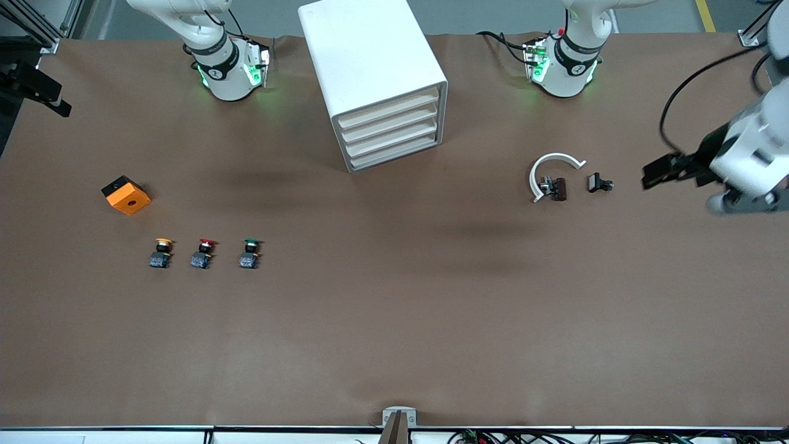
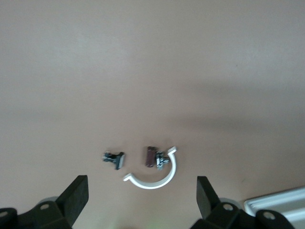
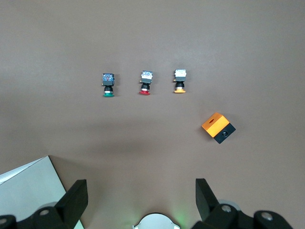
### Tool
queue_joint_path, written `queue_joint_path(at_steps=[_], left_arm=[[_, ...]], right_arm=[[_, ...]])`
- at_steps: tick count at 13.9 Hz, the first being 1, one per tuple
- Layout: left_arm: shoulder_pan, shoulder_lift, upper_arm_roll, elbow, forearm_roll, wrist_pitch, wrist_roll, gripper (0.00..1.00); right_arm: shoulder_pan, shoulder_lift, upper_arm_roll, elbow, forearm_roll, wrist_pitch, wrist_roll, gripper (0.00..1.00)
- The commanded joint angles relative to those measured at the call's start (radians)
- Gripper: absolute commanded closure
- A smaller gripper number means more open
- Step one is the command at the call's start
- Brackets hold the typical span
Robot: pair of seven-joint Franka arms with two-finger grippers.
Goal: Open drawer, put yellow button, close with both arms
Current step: 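Move the left gripper toward the handle of the top white drawer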
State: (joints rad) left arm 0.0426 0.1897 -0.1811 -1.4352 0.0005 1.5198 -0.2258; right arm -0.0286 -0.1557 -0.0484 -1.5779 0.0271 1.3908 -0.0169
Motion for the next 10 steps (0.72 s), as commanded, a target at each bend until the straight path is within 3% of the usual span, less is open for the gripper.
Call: queue_joint_path(at_steps=[1,6,10], left_arm=[[-0.047,0.114,-0.005,0.067,-0.005,0.048,-0.122,0.0],[-0.144,0.207,-0.006,0.062,-0.01,0.212,-0.251,0.0],[-0.246,0.292,-0.006,0.059,-0.01,0.226,-0.539,0.0]], right_arm=[[-0.008,-0.018,0.004,-0.008,0.014,-0.001,0.008,0.0],[-0.008,-0.016,0.002,-0.005,0.014,0.004,0.008,0.0],[-0.011,0.001,0.001,0.024,0.014,-0.01,0.008,0.0]])
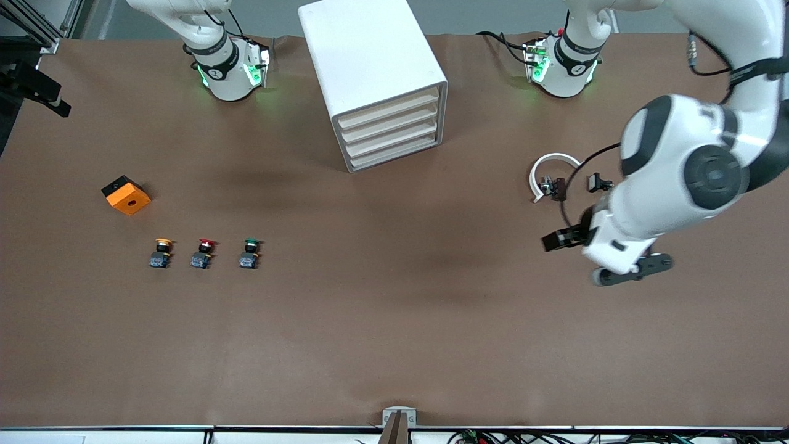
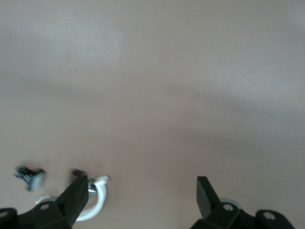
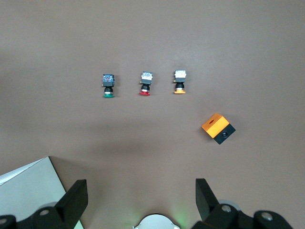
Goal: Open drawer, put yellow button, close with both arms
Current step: 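Move the left gripper toward the handle of the top white drawer, then grasp the drawer handle with the left gripper while the right gripper reaches the yellow button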
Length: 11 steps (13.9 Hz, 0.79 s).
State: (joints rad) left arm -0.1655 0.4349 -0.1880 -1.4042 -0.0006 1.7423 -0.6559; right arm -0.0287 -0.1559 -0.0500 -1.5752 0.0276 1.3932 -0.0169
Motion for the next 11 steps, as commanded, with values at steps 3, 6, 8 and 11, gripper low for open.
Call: queue_joint_path(at_steps=[3,6,8,11], left_arm=[[-0.086,0.094,0.001,0.028,-0.031,0.019,-0.204,0.0],[-0.147,0.136,0.001,0.028,-0.073,0.071,-0.412,0.0],[-0.196,0.159,0.001,0.028,-0.099,0.072,-0.587,0.0],[-0.227,0.208,0.001,0.025,-0.223,0.066,-0.921,0.0]], right_arm=[[-0.016,0.006,0.001,0.021,0.015,-0.03,0.017,0.0],[0.007,0.065,0.007,0.018,-0.003,-0.037,0.015,0.0],[0.001,0.108,0.006,0.02,-0.002,-0.02,0.008,0.0],[-0.005,0.2,0.002,0.047,0.012,-0.008,0.003,0.0]])
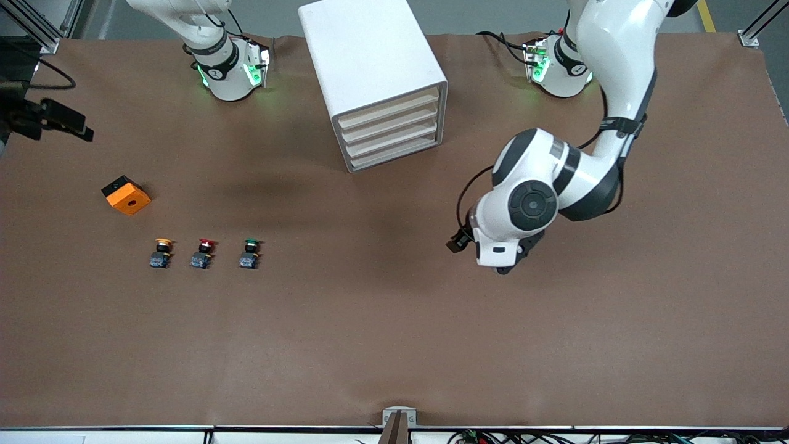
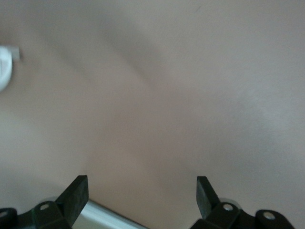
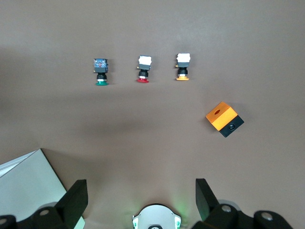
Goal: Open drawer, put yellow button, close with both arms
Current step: 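Grasp the drawer handle with the left gripper while the right gripper reaches the yellow button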
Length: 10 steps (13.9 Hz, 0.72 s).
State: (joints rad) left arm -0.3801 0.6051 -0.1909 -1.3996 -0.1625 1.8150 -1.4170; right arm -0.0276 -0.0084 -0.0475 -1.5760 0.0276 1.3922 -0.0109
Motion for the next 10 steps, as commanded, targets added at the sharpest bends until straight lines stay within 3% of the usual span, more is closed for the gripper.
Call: queue_joint_path(at_steps=[1,4,7,10], left_arm=[[-0.02,0.047,0.004,0.013,-0.069,-0.019,-0.26,0.0],[-0.071,0.061,0.004,-0.01,-0.072,-0.101,-0.561,0.0],[-0.085,0.062,0.004,-0.006,-0.107,-0.105,-0.718,0.0],[-0.028,0.068,0.004,-0.009,-0.378,-0.115,-0.728,0.0]], right_arm=[[-0.008,0.07,-0.002,0.048,0.011,-0.007,-0.001,0.0],[-0.009,0.125,-0.003,0.056,-0.008,-0.002,-0.001,0.0],[-0.029,0.168,-0.003,0.027,-0.005,0.085,-0.001,0.0],[-0.075,0.258,-0.003,0.021,-0.003,0.123,-0.001,0.0]])
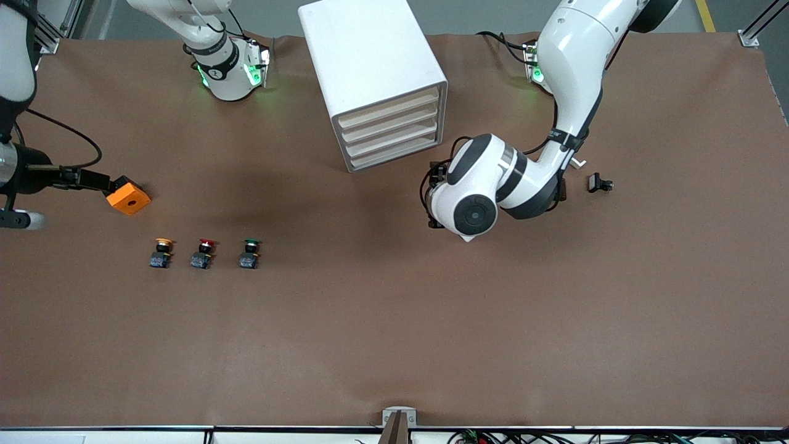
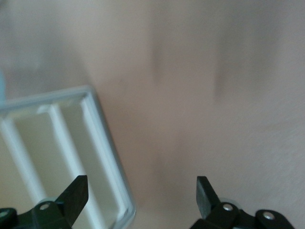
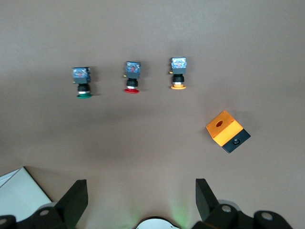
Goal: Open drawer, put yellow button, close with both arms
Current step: 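Grasp the drawer handle with the left gripper while the right gripper reaches the yellow button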
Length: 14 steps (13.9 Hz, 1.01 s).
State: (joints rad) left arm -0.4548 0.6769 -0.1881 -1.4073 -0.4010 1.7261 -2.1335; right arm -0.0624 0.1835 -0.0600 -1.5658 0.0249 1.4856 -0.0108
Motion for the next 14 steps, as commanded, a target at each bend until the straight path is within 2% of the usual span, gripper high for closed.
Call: queue_joint_path(at_steps=[1,4,6,9,11,14], left_arm=[[0.047,-0.004,0.002,0.001,-0.195,-0.061,-0.013,0.0],[0.048,0.013,0.003,-0.001,-0.226,-0.187,-0.014,0.0],[0.051,0.033,0.003,-0.001,-0.289,-0.246,-0.016,0.0],[0.047,0.053,0.003,-0.004,-0.335,-0.325,-0.014,0.0],[0.036,0.087,0.003,-0.007,-0.386,-0.342,-0.016,0.0],[0.042,0.15,0.003,-0.015,-0.492,-0.356,-0.01,0.0]], right_arm=[[-0.048,0.082,0.009,0.0,0.0,0.074,-0.003,0.0],[-0.063,0.094,0.011,-0.104,0.003,0.262,-0.014,0.0],[-0.063,0.093,0.011,-0.181,0.003,0.388,-0.029,0.0],[-0.066,0.083,0.011,-0.38,0.004,0.664,-0.031,0.0],[-0.068,0.082,0.011,-0.473,0.004,0.815,-0.037,0.0],[-0.074,0.093,0.011,-0.557,0.004,0.973,-0.038,0.0]])
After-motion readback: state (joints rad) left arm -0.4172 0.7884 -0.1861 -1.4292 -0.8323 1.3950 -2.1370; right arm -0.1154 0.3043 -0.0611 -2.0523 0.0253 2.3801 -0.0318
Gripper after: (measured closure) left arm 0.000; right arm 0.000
